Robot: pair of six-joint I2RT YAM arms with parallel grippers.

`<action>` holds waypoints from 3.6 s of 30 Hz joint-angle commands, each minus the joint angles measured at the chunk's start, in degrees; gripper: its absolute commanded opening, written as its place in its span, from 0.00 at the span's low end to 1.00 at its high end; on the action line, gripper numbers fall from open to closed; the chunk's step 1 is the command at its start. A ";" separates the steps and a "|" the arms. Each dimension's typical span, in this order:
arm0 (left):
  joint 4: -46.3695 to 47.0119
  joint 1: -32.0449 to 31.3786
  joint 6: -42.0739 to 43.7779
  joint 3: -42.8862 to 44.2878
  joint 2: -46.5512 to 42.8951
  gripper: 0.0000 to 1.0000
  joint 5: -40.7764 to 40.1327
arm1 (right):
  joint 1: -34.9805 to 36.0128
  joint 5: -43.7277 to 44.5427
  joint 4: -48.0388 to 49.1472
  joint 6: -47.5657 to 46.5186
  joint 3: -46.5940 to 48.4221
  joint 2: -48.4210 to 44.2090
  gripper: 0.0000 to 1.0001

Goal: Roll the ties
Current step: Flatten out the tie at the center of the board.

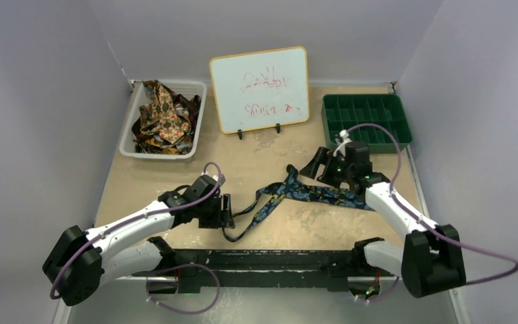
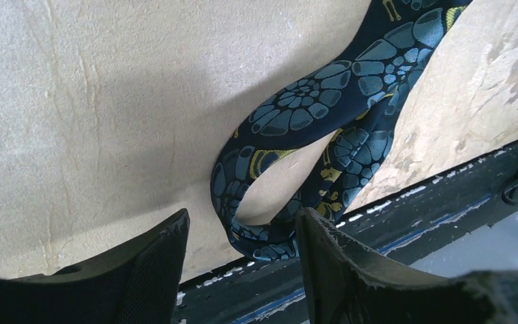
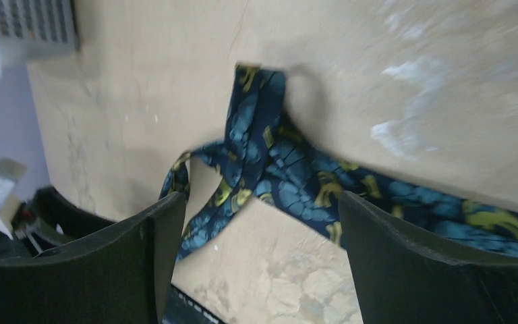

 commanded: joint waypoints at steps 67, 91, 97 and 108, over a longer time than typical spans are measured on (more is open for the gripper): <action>-17.42 20.13 -5.65 14.83 -12.85 0.39 -14.03 | 51.65 6.39 36.76 -38.07 14.85 39.46 0.42; -14.98 20.14 -6.71 12.86 -19.50 0.42 -21.19 | 39.25 -25.54 9.54 -27.81 58.25 60.16 0.00; -10.39 20.13 -7.06 9.50 -17.29 0.47 -20.67 | 38.41 -20.90 4.17 -22.77 64.81 64.43 0.00; -3.68 20.17 -5.10 6.91 -10.99 0.49 -17.36 | 32.71 -12.59 -5.18 -15.08 80.29 75.20 0.12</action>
